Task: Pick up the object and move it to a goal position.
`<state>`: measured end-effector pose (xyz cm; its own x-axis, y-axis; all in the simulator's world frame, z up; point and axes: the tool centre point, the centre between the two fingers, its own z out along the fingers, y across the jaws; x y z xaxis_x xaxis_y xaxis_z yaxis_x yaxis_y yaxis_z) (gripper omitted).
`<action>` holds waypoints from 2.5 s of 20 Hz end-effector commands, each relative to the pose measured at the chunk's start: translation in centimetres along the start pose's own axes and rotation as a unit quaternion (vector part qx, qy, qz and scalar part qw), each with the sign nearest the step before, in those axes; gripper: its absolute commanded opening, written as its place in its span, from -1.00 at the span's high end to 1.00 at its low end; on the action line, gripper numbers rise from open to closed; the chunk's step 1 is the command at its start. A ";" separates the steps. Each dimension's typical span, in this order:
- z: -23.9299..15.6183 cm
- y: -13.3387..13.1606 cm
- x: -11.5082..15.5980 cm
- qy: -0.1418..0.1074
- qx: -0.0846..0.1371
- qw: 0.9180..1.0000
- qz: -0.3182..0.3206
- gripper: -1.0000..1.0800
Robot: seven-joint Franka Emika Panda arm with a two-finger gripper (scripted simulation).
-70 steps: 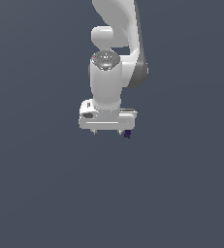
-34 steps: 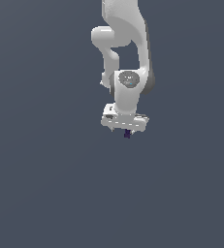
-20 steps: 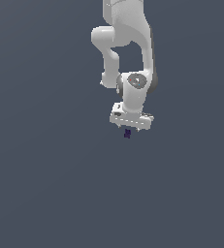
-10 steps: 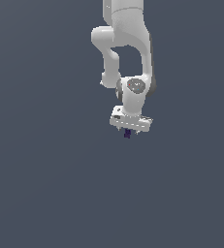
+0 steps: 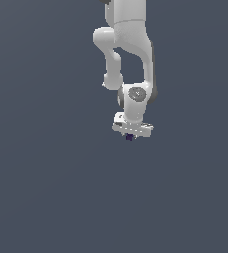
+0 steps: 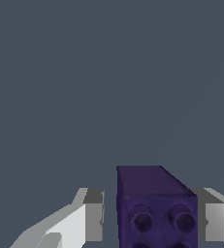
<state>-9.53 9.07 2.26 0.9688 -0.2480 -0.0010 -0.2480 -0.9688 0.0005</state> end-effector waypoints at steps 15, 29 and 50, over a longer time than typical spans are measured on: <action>-0.5 0.2 0.0 0.000 0.000 1.000 0.000 1.00; -7.9 3.3 -0.3 0.000 0.000 1.000 0.000 1.00; -28.5 11.5 -0.8 0.000 0.001 1.000 0.000 1.00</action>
<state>-12.88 -1.32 29.28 0.9687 -0.2481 -0.0001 -0.2481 -0.9687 -0.0023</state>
